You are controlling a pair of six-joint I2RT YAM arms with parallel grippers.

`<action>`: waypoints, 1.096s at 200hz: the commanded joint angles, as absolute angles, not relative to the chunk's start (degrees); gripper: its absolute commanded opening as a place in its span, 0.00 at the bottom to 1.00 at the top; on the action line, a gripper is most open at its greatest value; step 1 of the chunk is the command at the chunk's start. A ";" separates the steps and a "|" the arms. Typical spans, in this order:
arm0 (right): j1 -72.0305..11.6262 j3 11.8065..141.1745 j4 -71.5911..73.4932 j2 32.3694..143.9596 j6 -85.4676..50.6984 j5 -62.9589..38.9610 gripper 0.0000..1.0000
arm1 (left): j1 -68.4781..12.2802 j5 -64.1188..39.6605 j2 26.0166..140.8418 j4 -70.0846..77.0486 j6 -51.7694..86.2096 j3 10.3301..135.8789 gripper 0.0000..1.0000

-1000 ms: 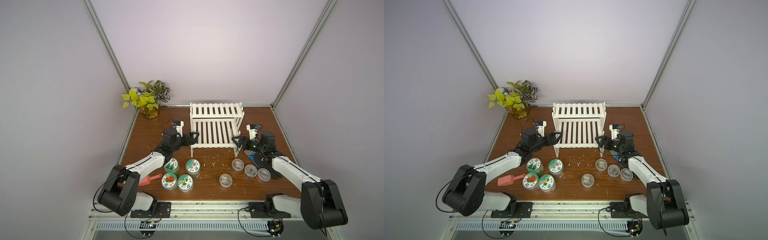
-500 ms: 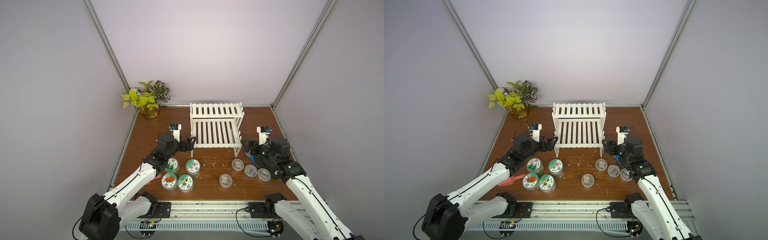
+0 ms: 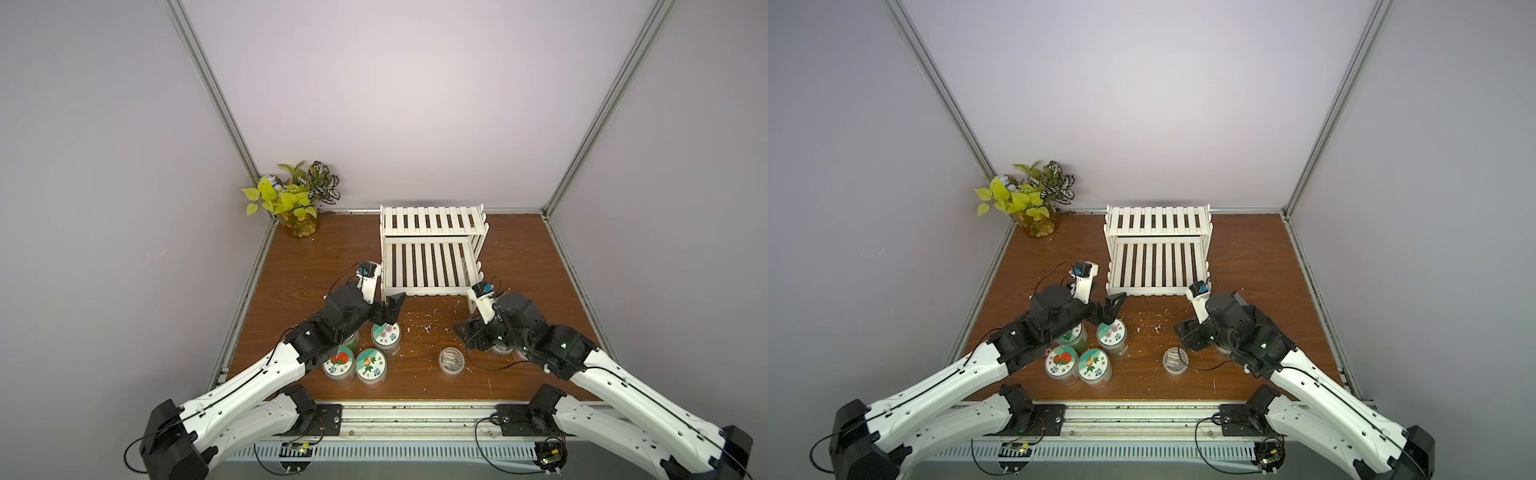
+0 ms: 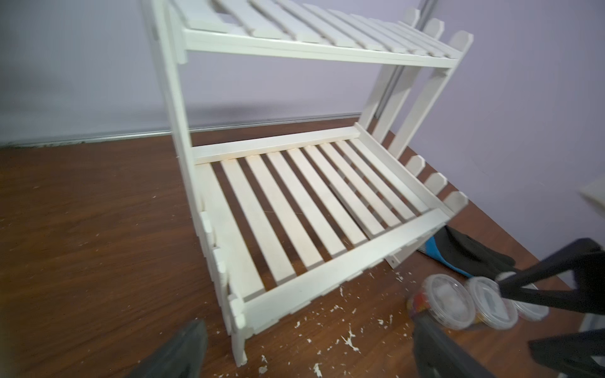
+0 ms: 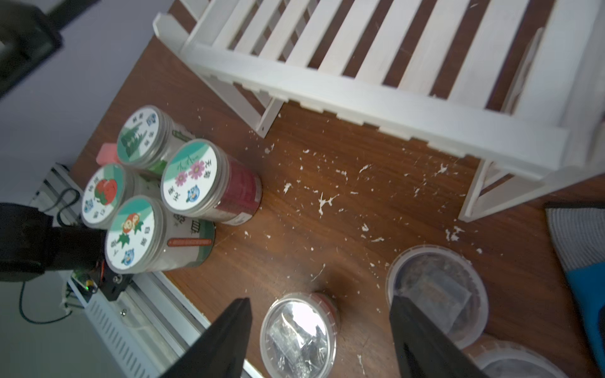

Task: Place the seed container on the shelf
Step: Pick up the seed jar at the center of the board.

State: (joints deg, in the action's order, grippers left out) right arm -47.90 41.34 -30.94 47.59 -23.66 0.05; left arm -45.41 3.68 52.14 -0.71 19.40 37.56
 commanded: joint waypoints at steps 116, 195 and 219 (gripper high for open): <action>-59.94 41.79 -34.53 53.77 -24.80 5.36 0.79 | -48.90 -12.73 61.35 -8.21 4.47 42.29 1.00; -60.20 40.88 -34.38 56.37 -24.00 4.97 0.88 | -50.50 -19.69 65.85 -12.66 0.96 41.38 1.00; -60.16 39.46 -34.77 55.61 -24.88 6.58 0.92 | -52.44 -18.16 68.21 -12.86 0.01 41.41 1.00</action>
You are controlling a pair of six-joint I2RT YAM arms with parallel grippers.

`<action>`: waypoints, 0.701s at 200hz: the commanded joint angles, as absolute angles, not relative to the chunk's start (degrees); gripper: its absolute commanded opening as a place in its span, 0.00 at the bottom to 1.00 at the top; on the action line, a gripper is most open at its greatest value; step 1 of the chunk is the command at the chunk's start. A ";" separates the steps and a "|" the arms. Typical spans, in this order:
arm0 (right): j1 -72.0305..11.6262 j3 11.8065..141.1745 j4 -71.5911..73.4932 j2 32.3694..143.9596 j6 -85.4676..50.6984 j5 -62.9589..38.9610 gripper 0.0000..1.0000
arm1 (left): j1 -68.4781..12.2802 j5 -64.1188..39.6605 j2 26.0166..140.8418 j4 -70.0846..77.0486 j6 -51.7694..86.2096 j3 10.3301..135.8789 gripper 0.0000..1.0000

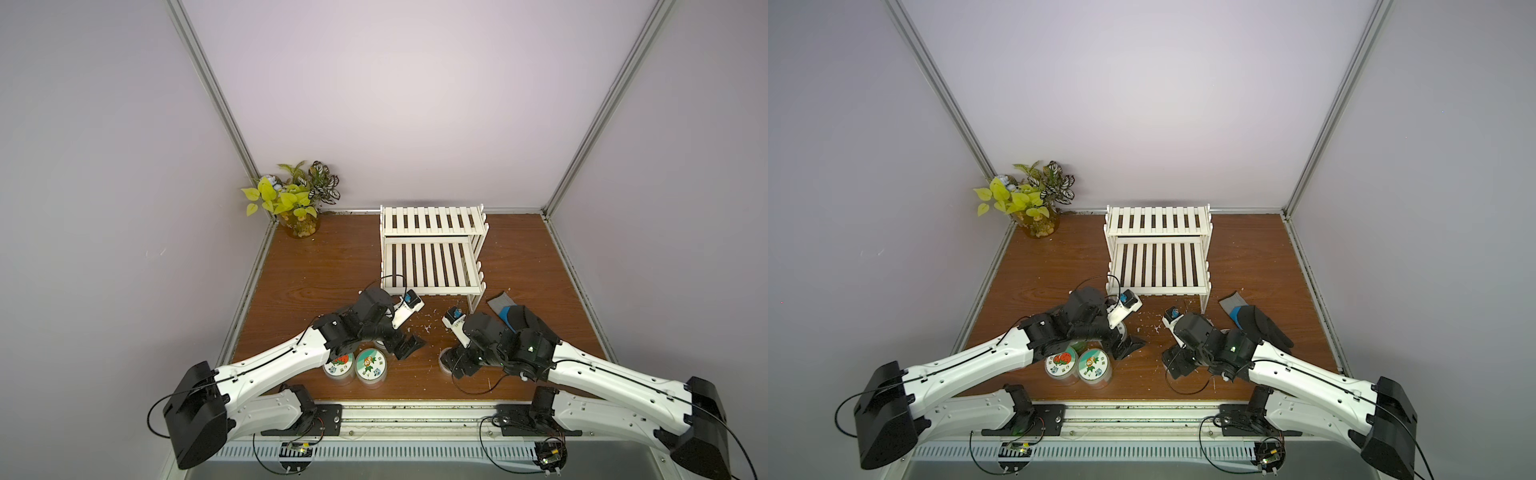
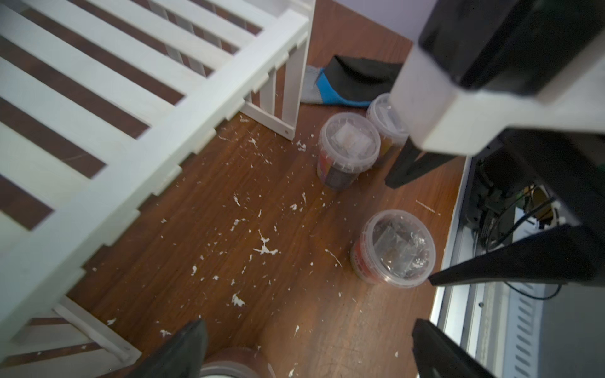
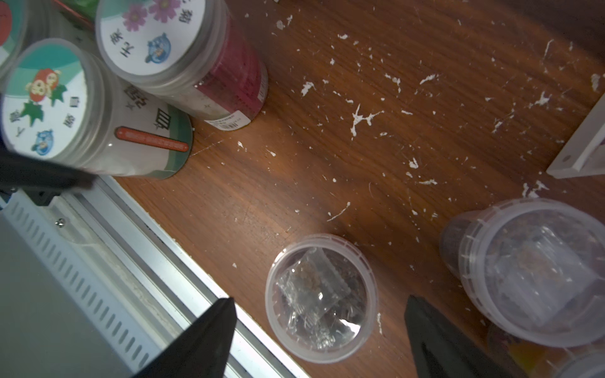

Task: Place the seed container on the shelf
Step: Pick up the seed jar at the center of the board.

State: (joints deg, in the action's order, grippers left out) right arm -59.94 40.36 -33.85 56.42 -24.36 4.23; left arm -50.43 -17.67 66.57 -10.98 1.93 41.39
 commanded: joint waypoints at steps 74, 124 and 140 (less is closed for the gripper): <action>-60.27 37.23 -30.17 57.88 -27.76 2.02 0.91 | -53.00 -18.47 67.20 -9.14 -3.22 39.54 1.00; -60.28 36.57 -28.83 58.60 -27.17 2.07 0.95 | -53.00 -18.60 67.11 -8.34 -4.29 40.33 1.00; -60.29 36.28 -28.66 59.55 -27.16 2.16 0.93 | -52.98 -18.37 67.47 -8.53 -4.40 40.39 1.00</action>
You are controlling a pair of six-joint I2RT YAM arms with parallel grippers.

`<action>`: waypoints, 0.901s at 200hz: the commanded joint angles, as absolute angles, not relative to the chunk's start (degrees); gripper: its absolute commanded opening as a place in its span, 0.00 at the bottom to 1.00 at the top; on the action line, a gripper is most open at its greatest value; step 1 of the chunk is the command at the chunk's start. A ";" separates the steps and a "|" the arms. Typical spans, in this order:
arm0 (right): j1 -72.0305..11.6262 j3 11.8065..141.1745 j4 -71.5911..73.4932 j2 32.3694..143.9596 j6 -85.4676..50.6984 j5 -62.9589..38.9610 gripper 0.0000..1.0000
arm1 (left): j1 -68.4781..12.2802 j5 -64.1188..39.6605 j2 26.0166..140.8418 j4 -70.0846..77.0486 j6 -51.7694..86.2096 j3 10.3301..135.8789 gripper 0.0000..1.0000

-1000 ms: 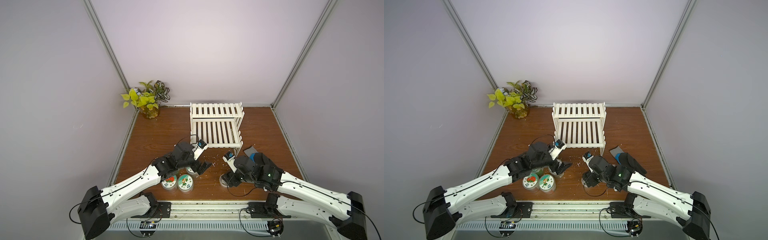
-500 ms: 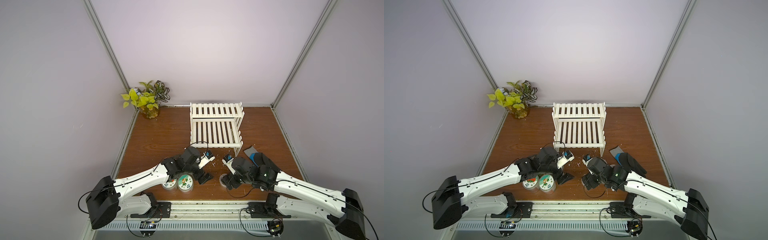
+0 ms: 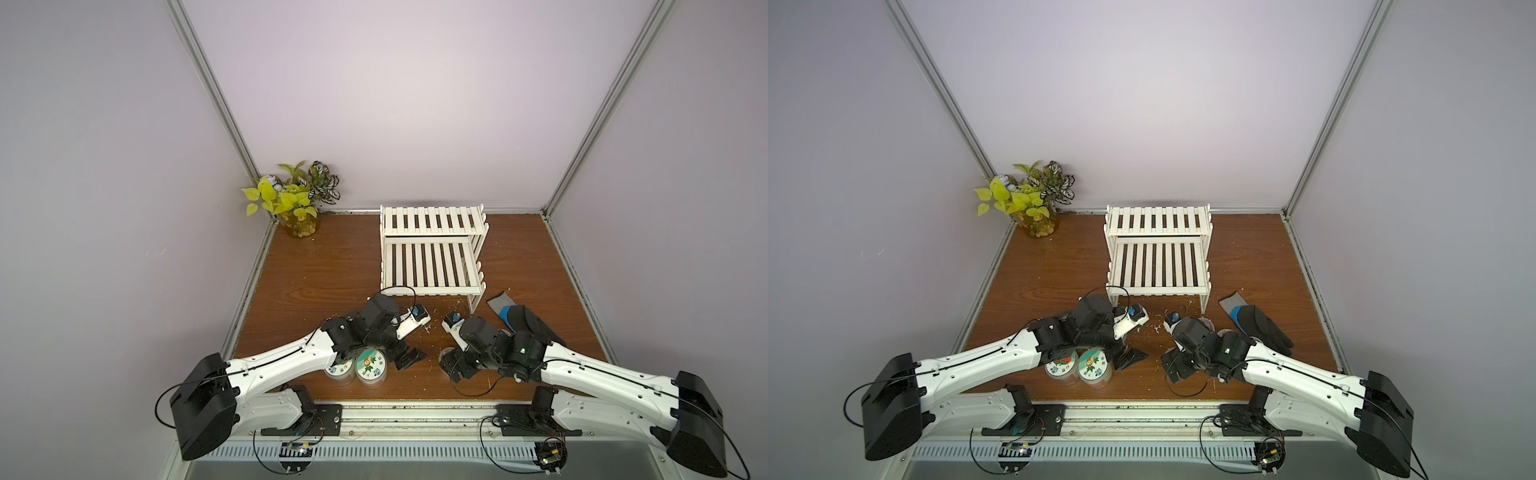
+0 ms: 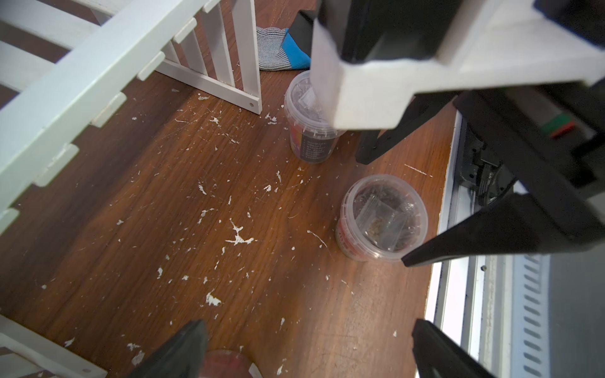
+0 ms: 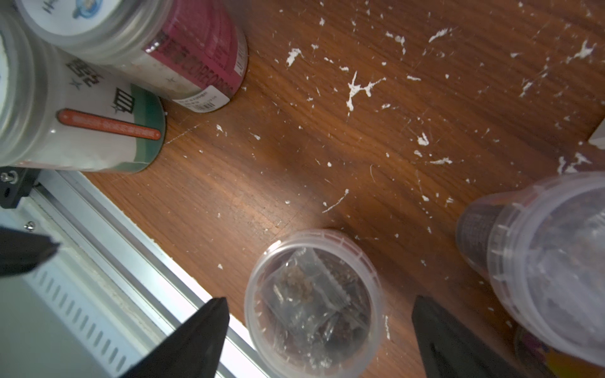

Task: Place the seed container on the shelf
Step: Pick up the seed jar at the center of the board.

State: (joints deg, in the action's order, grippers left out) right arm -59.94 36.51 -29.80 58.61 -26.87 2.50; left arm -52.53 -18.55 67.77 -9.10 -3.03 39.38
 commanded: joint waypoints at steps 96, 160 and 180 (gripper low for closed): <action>-60.29 34.73 -27.64 61.09 -27.27 2.32 0.85 | -52.98 -16.85 67.26 -8.73 -4.21 39.97 1.00; -60.29 34.72 -27.94 59.81 -27.77 3.33 0.79 | -53.00 -15.39 67.15 -8.31 -4.22 40.03 1.00; -60.29 34.82 -28.30 59.51 -28.03 3.57 0.86 | -52.99 -15.22 67.15 -8.34 -4.22 40.16 1.00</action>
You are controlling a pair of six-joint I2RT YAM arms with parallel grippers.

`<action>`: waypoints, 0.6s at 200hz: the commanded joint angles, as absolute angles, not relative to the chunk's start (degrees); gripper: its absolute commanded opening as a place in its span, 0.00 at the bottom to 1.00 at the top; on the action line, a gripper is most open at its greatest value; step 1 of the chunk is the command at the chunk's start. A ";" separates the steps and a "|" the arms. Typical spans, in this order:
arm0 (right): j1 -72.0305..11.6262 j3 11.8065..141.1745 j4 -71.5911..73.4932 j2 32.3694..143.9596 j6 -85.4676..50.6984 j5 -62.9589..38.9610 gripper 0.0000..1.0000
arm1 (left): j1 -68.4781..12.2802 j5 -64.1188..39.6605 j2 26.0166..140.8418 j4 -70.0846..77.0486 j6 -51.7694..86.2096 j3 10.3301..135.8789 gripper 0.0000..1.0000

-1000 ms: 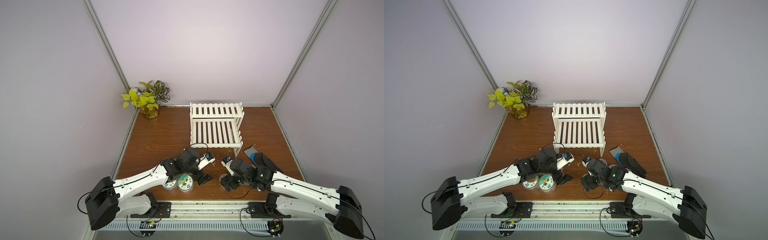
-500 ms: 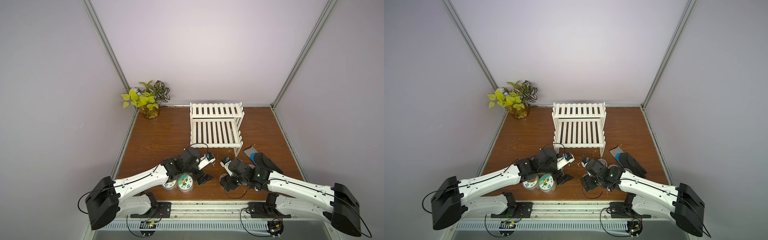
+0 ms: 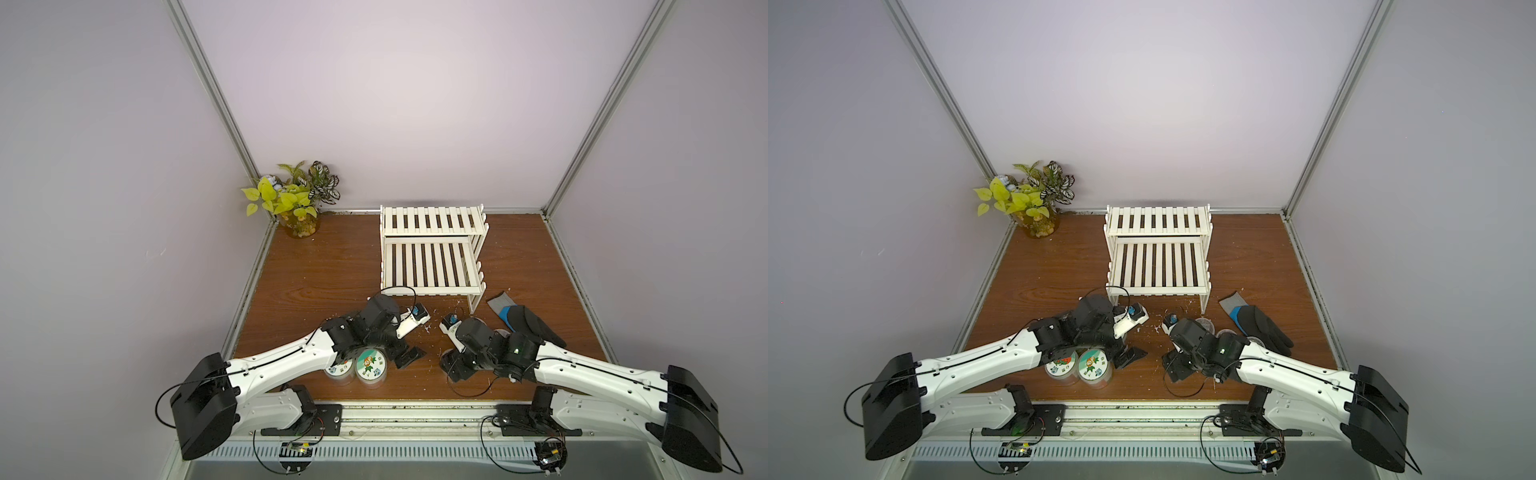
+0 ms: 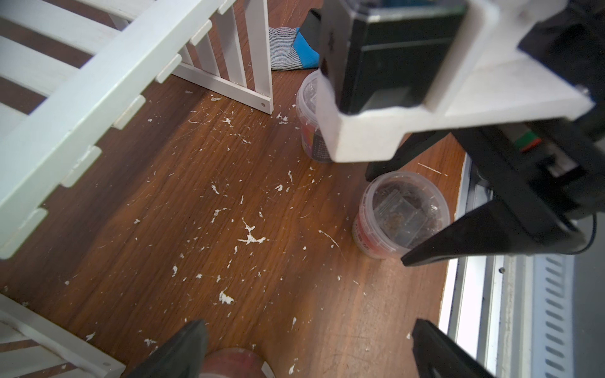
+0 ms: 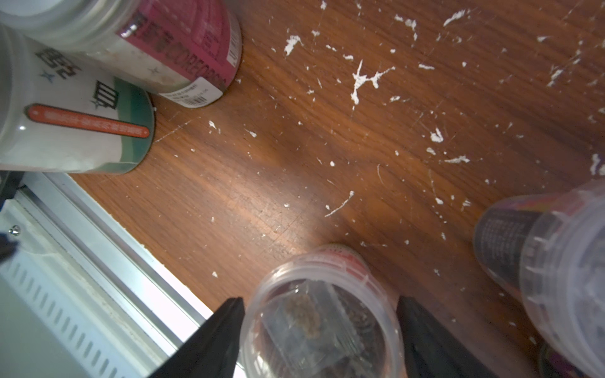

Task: Place the seed container on the shelf
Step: Pick up the seed jar at the center of the board.

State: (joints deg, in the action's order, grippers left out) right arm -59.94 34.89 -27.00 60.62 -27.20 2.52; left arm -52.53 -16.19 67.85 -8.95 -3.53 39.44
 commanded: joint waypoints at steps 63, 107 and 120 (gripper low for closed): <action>-61.76 36.71 -31.79 60.37 -28.91 3.68 0.89 | -52.99 -15.13 65.97 -8.16 -3.83 39.40 1.00; -63.11 36.56 -31.77 60.73 -29.31 5.01 0.86 | -53.00 -15.11 65.79 -8.79 -4.01 39.73 1.00; -63.11 36.56 -31.90 60.65 -29.44 5.95 0.82 | -53.00 -15.03 65.74 -8.77 -4.04 39.64 1.00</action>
State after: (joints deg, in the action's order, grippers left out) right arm -62.81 34.92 -30.55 60.51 -28.56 3.22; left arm -52.53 -15.33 66.52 -8.82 -3.49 39.44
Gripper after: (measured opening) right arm 0.846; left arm 0.996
